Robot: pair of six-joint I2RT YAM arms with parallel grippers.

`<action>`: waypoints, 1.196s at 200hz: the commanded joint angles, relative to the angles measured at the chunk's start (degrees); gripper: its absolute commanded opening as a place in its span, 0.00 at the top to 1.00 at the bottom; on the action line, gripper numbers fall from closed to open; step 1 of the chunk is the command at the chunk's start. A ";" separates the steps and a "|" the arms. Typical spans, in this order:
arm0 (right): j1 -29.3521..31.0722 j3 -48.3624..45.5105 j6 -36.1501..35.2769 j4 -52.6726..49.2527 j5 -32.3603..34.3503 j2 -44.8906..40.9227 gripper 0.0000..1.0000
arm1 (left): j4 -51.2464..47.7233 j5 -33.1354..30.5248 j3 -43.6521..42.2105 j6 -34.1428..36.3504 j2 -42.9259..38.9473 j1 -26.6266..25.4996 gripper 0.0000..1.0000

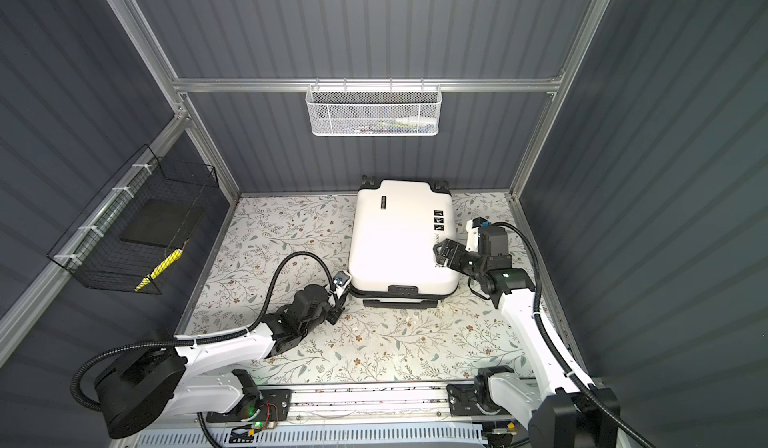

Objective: Pack the luggage

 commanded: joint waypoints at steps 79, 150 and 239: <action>0.77 -3.35 -2.13 -5.24 0.69 2.15 0.08 | 5.93 0.43 2.64 6.29 4.80 -0.12 0.83; 0.77 -3.75 -2.22 -5.01 1.15 2.12 0.08 | 4.28 -5.81 3.71 3.45 4.96 0.02 0.71; 0.77 -4.18 -2.17 -4.71 1.13 2.14 0.08 | 2.11 -9.15 4.81 1.41 3.86 0.48 0.80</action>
